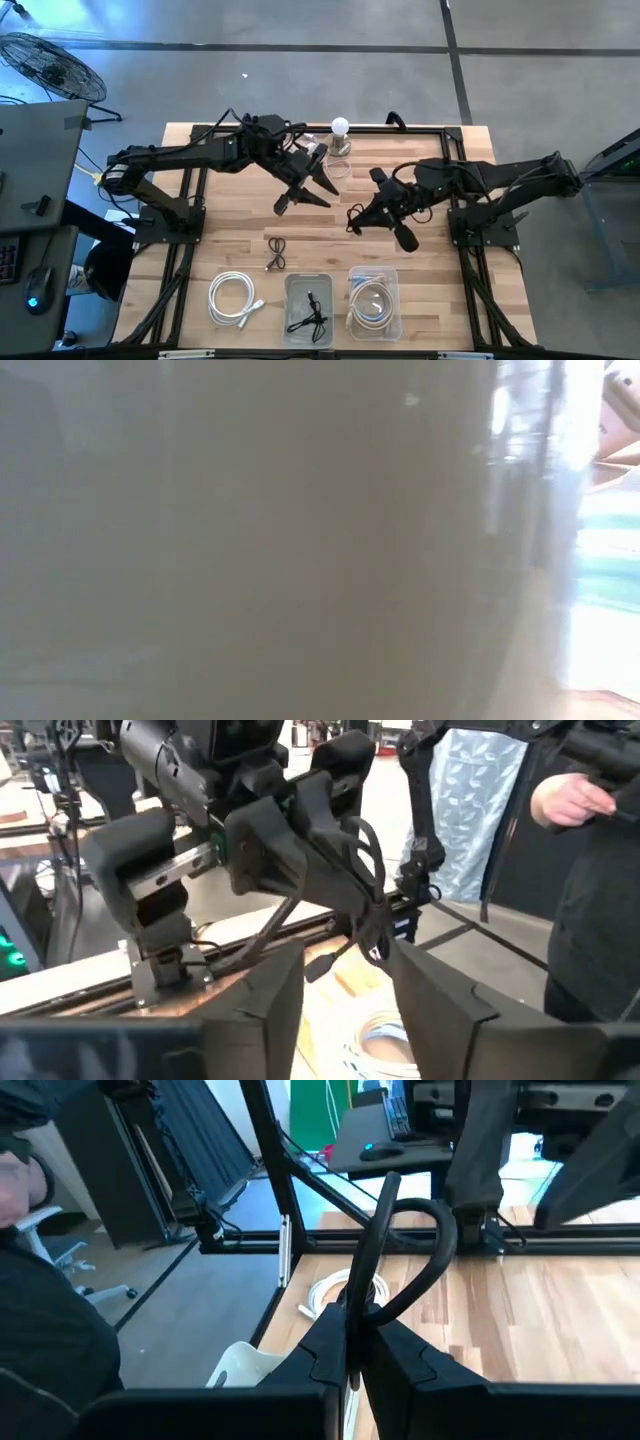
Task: Pick & Place USB Port
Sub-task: Put the black USB cable into the gray bin
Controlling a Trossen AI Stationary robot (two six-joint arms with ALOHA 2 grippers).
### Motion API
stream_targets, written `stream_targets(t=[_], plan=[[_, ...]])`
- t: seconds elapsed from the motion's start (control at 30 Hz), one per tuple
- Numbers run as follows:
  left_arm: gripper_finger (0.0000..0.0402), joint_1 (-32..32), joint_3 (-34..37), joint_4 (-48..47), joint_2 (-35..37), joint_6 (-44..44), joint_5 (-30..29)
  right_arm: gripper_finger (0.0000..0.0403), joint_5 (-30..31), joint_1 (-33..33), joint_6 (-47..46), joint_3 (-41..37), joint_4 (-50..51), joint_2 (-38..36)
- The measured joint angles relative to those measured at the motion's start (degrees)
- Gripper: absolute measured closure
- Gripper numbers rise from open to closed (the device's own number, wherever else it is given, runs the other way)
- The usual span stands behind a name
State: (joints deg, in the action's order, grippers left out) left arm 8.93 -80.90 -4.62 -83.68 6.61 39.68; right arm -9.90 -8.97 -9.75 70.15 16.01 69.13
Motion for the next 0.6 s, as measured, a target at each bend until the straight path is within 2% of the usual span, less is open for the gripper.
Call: stream_targets(t=[0.23,0.6], plan=[[0.0211,0.0,0.0,1.4,0.0,-0.9,-2.8,0.0390,-0.1,0.5,3.2,1.8,2.3,1.3],[0.0208,-0.9,-0.1,2.4,-1.4,-3.7,-2.8,0.0390,-2.4,4.2,4.9,1.8,1.5,3.4]])
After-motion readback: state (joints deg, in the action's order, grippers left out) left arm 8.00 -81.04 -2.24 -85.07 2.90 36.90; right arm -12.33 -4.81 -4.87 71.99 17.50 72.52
